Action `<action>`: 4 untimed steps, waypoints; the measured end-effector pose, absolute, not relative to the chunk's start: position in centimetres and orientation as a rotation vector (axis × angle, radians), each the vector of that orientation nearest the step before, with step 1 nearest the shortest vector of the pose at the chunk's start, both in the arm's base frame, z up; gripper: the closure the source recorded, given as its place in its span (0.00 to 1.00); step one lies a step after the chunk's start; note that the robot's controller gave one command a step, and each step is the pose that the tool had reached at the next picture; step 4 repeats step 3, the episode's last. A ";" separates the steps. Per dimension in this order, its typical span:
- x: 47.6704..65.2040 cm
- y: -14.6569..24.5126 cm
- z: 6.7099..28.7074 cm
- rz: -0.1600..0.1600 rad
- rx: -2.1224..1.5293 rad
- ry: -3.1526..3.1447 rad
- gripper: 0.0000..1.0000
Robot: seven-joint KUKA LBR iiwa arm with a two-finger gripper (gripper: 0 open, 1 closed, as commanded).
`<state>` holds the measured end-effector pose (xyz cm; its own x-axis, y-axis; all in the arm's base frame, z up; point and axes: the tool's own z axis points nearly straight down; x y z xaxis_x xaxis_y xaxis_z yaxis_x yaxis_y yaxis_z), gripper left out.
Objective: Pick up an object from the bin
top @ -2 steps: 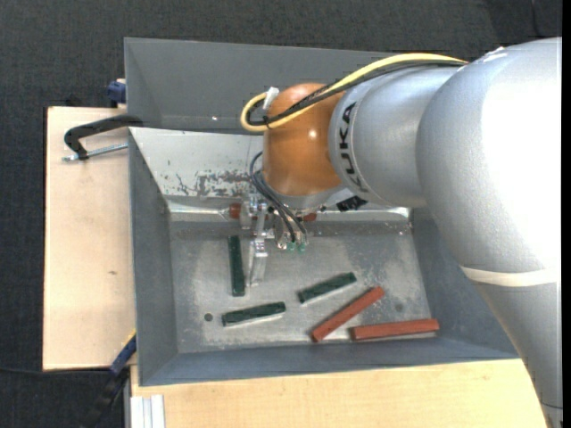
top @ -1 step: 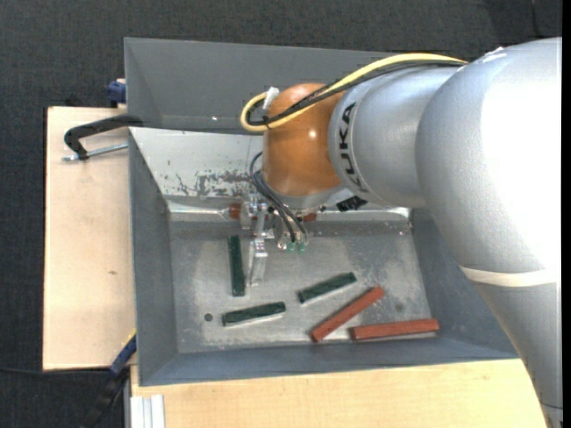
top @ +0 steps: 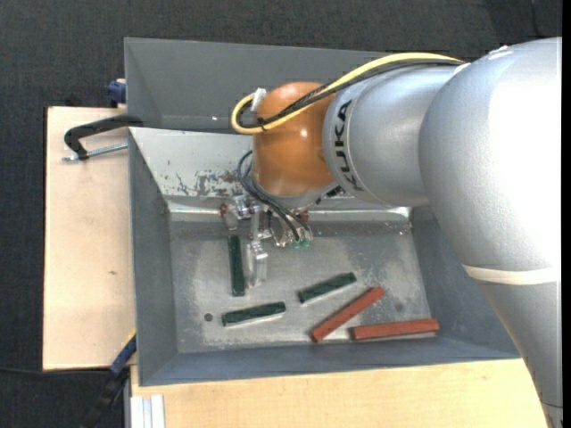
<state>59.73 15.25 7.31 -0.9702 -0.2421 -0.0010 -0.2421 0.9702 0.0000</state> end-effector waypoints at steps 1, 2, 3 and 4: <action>58.4 17.9 7.9 0.003 -1.155 2.918 1.00; 58.4 17.9 7.9 0.004 -1.155 2.918 1.00; 59.3 19.0 25.9 0.001 -1.238 2.873 1.00; 59.3 19.0 25.9 0.001 -1.238 2.873 1.00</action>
Offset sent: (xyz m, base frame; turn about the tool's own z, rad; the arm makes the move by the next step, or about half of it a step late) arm 0.0000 0.0000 0.0000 0.0000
